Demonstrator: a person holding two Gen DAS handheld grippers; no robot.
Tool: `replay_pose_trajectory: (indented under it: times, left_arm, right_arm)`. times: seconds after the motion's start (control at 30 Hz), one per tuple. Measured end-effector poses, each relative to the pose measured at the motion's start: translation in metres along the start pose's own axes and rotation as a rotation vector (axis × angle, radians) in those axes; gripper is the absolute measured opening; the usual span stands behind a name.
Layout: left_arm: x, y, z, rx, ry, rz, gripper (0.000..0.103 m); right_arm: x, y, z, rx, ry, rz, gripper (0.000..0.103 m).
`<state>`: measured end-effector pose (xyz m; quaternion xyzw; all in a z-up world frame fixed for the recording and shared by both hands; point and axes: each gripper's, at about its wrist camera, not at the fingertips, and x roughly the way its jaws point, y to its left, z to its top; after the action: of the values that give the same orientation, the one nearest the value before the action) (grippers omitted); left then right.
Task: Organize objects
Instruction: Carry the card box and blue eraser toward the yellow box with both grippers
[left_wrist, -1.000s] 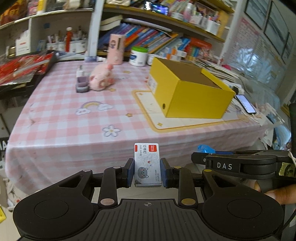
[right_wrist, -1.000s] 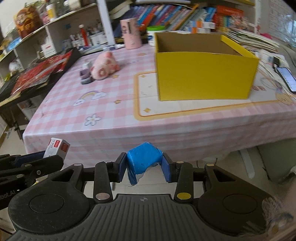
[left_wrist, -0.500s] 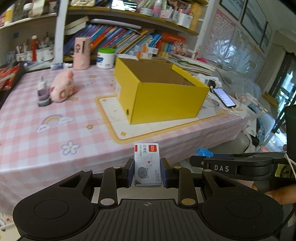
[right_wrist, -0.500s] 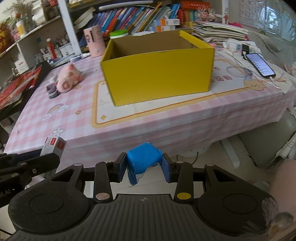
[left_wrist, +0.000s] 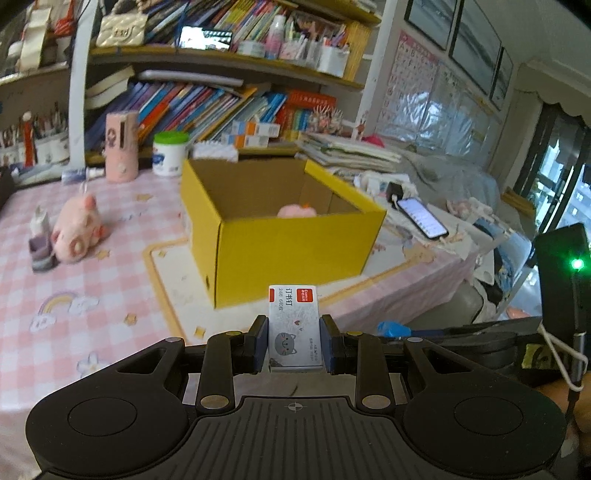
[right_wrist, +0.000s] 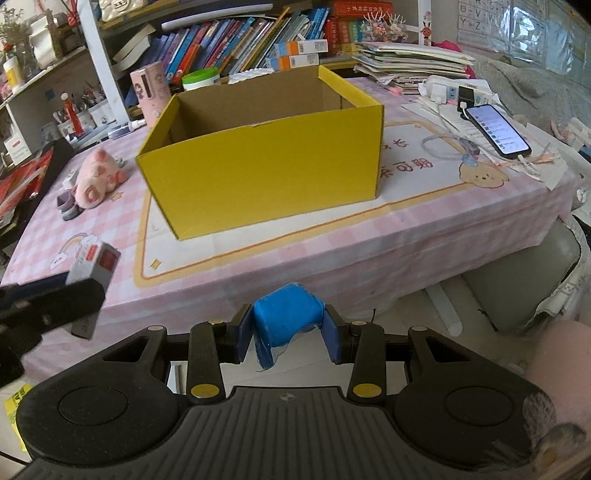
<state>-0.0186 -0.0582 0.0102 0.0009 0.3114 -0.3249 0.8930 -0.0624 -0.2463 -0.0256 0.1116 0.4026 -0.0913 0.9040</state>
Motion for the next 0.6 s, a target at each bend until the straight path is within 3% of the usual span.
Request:
replay_pose_trajectory:
  times: [0.23, 0.6]
  left_arm:
    - [0.019, -0.006, 0.028, 0.010, -0.053, -0.003, 0.028]
    - [0.068, -0.013, 0.081, 0.025, -0.121, 0.043, 0.028]
  right_arm:
    - [0.008, -0.018, 0.029, -0.002, -0.030, 0.003, 0.036]
    - [0.018, -0.050, 0.110, -0.037, -0.192, 0.036, 0.036]
